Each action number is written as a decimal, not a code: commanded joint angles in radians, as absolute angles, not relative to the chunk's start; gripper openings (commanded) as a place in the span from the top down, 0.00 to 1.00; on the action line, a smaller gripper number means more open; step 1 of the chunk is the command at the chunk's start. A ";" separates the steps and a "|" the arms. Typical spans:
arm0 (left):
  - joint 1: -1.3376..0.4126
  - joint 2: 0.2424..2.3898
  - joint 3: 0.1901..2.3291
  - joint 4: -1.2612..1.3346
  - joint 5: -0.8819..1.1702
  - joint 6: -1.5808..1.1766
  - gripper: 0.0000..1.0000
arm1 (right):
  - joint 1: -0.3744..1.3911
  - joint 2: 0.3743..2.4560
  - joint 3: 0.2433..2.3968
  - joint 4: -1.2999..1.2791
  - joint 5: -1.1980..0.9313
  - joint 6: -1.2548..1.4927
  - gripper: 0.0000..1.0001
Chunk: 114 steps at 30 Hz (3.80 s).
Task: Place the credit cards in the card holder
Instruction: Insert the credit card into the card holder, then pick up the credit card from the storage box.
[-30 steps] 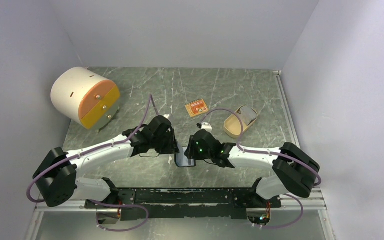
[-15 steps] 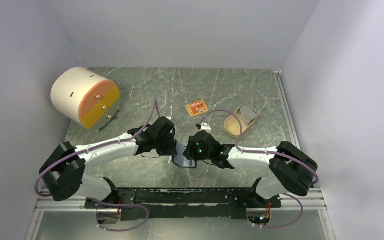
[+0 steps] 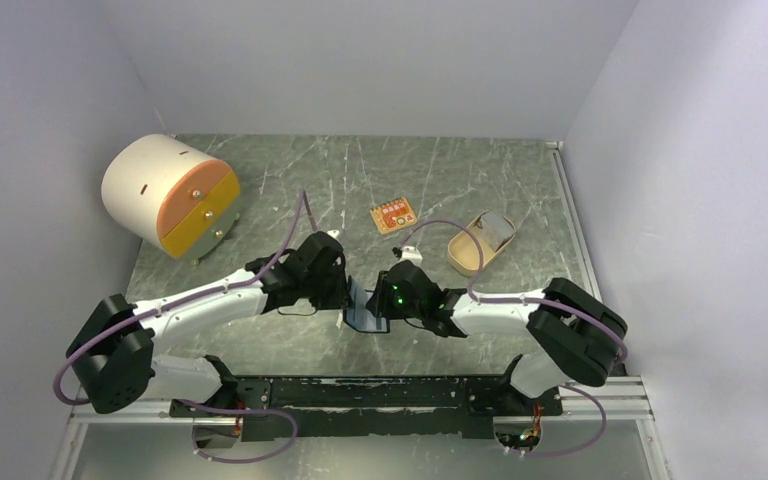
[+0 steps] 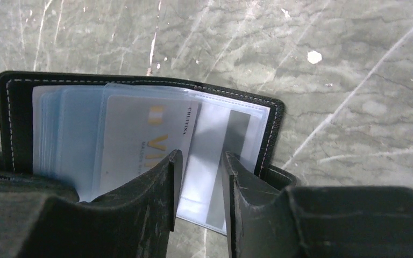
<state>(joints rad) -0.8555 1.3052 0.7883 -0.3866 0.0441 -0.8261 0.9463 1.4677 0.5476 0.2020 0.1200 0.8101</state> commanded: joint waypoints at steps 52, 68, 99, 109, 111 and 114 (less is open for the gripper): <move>-0.763 1.363 0.724 -0.154 0.294 -0.669 0.91 | 0.550 1.250 0.890 -0.213 0.378 0.238 0.48; -0.763 1.351 0.703 -0.244 0.259 -0.644 0.84 | 0.202 1.534 0.978 -0.155 0.398 -0.360 0.38; -0.763 1.311 0.669 -0.257 0.285 -0.642 0.85 | 0.172 1.746 1.022 -0.107 0.434 -0.450 0.32; -0.763 1.303 0.645 -0.240 0.288 -0.653 0.85 | 0.171 1.700 1.034 -0.131 0.446 -0.438 0.46; -0.762 1.304 0.645 -0.239 0.288 -0.653 0.86 | 0.172 1.690 1.033 -0.130 0.447 -0.438 0.49; -0.763 1.301 0.648 -0.247 0.283 -0.652 0.86 | 0.172 1.684 1.032 -0.131 0.448 -0.441 0.52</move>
